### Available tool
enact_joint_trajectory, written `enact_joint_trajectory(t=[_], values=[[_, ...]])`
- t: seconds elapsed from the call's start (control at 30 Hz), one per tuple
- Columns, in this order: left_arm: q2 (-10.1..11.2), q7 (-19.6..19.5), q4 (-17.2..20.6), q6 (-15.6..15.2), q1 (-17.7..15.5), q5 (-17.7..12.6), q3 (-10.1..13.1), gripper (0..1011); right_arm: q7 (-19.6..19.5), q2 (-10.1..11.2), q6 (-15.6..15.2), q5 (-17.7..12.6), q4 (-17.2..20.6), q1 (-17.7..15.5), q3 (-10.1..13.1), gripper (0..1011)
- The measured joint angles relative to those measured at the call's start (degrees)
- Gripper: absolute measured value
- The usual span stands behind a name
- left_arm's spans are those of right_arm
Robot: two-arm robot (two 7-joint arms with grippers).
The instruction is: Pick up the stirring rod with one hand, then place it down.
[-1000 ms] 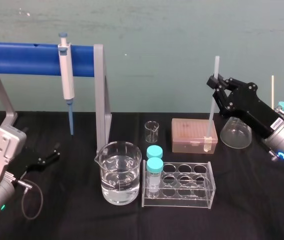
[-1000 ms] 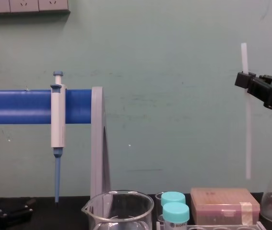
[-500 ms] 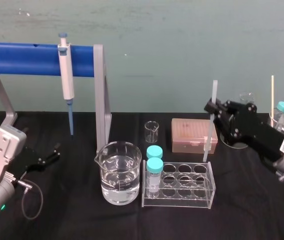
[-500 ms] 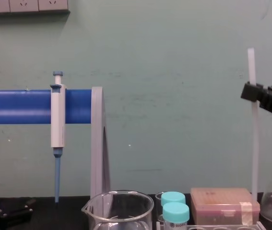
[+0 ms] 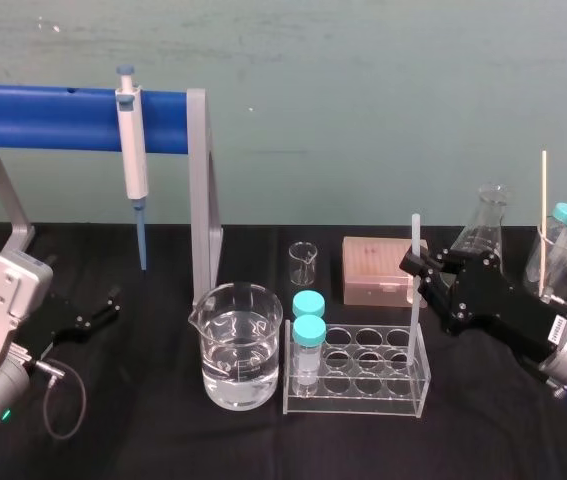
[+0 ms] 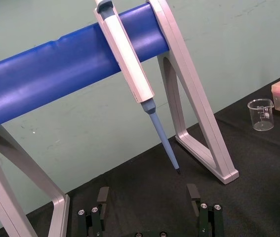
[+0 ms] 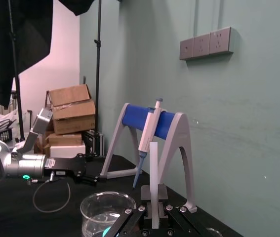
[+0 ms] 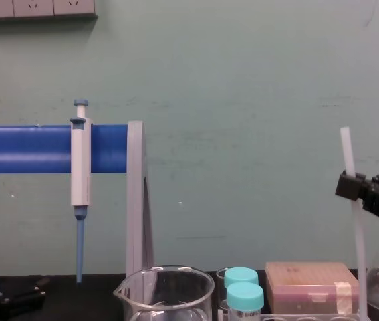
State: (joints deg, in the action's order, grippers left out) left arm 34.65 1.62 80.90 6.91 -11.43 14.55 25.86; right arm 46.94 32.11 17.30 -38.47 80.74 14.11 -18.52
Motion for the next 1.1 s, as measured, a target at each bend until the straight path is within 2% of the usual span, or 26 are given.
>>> enact_joint_trajectory(t=[0.27, 0.67, 1.1], values=[[0.0, 0.0, 0.0, 0.0, 0.0, 0.0, 0.0, 1000, -0.5, -1.0, 1.2, 1.3, -2.4, 0.6, -0.9, 70], [0.0, 0.0, 0.0, 0.0, 0.0, 0.0, 0.0, 1000, 0.1, -3.1, 2.5, 1.1, -6.3, 1.2, -1.5, 70], [0.0, 0.0, 0.0, 0.0, 0.0, 0.0, 0.0, 1000, -0.6, -4.4, 2.8, 2.1, -8.9, 1.1, -1.8, 70]])
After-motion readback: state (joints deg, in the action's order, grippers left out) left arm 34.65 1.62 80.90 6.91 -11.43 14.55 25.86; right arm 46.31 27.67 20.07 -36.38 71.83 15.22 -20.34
